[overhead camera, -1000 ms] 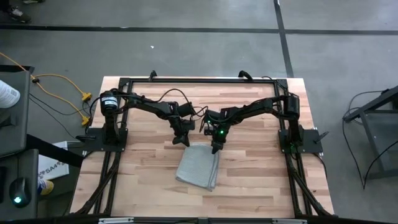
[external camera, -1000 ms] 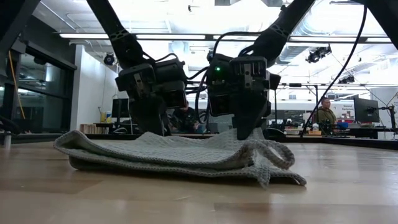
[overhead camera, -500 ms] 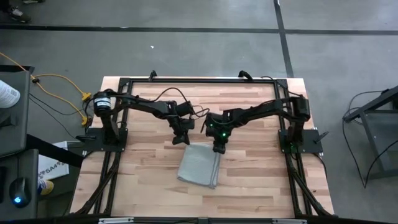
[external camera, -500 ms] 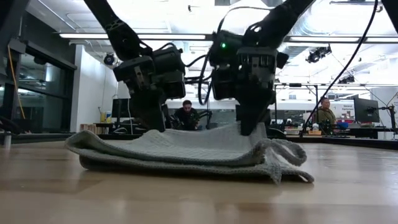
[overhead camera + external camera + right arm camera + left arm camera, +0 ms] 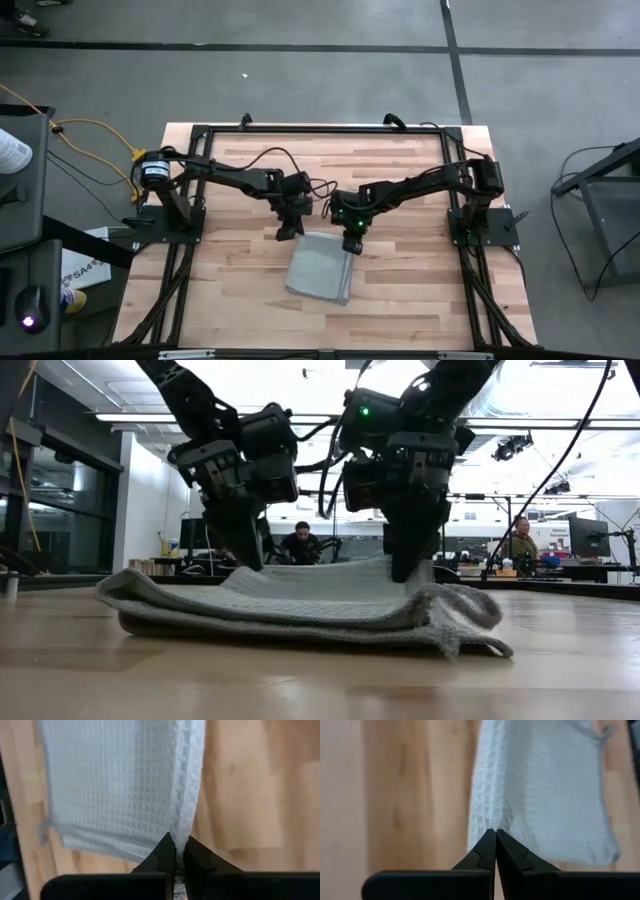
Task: Fold microfiber towels
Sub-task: Fold the gray towel
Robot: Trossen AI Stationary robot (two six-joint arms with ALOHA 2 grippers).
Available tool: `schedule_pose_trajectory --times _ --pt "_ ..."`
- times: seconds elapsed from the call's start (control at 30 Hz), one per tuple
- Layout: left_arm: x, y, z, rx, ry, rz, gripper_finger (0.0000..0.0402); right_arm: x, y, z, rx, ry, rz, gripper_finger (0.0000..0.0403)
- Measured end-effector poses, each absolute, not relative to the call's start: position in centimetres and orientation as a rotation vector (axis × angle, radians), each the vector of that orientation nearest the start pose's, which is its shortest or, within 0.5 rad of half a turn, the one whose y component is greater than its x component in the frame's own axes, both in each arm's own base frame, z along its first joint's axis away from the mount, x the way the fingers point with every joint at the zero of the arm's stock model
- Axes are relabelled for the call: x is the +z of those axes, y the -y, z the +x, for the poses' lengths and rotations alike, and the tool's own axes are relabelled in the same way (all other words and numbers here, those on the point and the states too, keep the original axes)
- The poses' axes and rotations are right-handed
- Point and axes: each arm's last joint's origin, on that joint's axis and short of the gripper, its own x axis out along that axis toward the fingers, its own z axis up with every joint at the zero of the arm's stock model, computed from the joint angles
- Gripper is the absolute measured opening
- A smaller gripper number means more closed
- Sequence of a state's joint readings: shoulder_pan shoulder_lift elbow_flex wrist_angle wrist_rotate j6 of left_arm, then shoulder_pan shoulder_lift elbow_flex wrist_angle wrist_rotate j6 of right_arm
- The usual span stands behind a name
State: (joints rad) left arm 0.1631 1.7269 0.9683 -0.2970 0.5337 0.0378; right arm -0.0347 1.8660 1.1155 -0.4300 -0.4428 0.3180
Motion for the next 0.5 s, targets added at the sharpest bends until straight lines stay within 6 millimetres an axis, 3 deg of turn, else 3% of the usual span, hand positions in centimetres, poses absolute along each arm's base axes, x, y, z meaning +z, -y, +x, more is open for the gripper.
schedule_pose_trajectory --times 0.13,0.5 --pt "16.4 -4.0 32.3 -0.286 -0.985 -0.277 0.0000 15.1 -0.2 35.0 0.108 -1.213 0.500 0.0006" --pt "17.7 -4.5 31.9 -0.115 -0.967 -0.162 0.0000 19.1 0.3 34.3 -0.032 -1.073 0.354 0.0007"
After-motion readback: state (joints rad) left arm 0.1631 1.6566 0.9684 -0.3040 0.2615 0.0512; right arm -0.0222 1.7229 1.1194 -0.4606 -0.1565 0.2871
